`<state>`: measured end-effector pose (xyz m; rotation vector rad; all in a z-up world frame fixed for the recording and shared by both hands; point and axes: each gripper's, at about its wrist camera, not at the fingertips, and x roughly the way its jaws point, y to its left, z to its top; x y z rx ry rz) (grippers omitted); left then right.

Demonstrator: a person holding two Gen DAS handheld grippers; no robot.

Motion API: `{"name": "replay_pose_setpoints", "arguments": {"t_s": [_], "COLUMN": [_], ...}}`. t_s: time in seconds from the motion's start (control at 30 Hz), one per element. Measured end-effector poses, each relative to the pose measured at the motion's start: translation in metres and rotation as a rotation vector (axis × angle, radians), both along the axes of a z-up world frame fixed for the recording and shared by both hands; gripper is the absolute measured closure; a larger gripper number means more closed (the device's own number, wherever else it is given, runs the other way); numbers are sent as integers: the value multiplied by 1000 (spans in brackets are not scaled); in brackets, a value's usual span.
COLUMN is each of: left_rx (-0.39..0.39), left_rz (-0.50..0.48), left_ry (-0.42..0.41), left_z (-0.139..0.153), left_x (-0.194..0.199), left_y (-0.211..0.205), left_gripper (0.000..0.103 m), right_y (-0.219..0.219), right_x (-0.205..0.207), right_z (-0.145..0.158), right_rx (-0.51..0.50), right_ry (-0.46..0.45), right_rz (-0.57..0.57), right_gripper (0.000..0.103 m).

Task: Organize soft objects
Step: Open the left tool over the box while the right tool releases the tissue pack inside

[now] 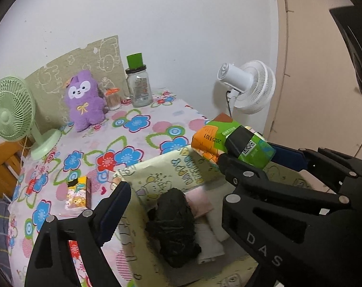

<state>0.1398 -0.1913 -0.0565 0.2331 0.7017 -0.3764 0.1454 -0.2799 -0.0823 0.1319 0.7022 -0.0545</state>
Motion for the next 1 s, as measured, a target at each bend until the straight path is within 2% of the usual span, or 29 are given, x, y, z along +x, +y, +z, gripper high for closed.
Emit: {"name": "replay_pose_setpoints", "arguments": {"t_s": [0.3, 0.5, 0.77, 1.0], "left_rx": [38, 36, 18, -1], "left_rz": [17, 0, -13, -12], "left_ry": [26, 41, 42, 36], "left_z": [-9, -11, -10, -3], "left_x": [9, 7, 0, -8], "left_y": [10, 11, 12, 16], "left_gripper": [11, 10, 8, 5], "right_y": [14, 17, 19, 22], "right_x": [15, 16, 4, -10], "right_z": [-10, -13, -8, 1], "right_rx": [9, 11, -18, -37], "right_ry": [33, 48, 29, 5], "right_rz": [35, 41, 20, 2], "right_gripper": [46, 44, 25, 19]}}
